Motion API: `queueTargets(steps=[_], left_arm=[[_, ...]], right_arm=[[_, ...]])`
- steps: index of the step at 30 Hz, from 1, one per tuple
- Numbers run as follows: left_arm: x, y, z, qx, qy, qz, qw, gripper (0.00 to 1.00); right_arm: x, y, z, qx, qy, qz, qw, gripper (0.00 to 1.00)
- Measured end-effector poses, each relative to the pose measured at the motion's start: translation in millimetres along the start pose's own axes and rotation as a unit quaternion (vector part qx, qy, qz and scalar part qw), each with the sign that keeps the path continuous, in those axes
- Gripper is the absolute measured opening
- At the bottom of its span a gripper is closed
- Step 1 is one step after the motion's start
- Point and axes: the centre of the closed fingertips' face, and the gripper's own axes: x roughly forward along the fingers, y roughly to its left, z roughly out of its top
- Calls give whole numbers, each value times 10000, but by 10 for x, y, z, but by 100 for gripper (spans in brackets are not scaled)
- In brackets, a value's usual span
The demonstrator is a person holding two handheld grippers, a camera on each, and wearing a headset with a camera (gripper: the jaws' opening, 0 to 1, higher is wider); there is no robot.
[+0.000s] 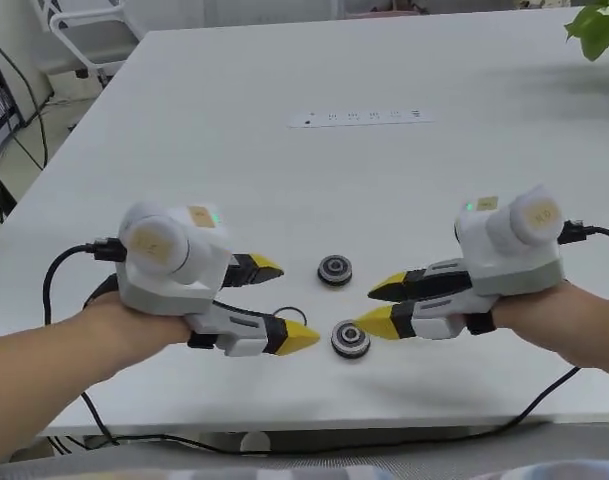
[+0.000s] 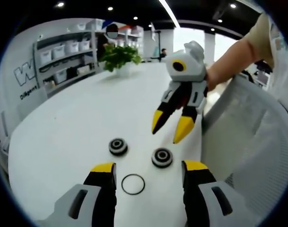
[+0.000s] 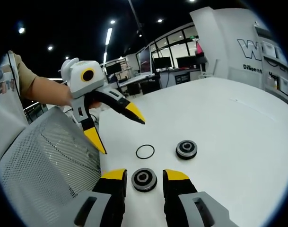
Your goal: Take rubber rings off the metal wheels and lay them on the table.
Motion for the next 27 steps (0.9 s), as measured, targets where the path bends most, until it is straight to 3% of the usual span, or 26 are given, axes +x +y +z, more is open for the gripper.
queueTargets(steps=[15, 27], left_arm=[[236, -99, -32, -29, 162, -262, 9995, 51], [415, -225, -122, 72, 405, -500, 9979, 43]], right_arm=[[-8, -29, -314, -495, 483, 83, 9976, 26], [90, -84, -400, -540, 575, 124, 9968, 24]])
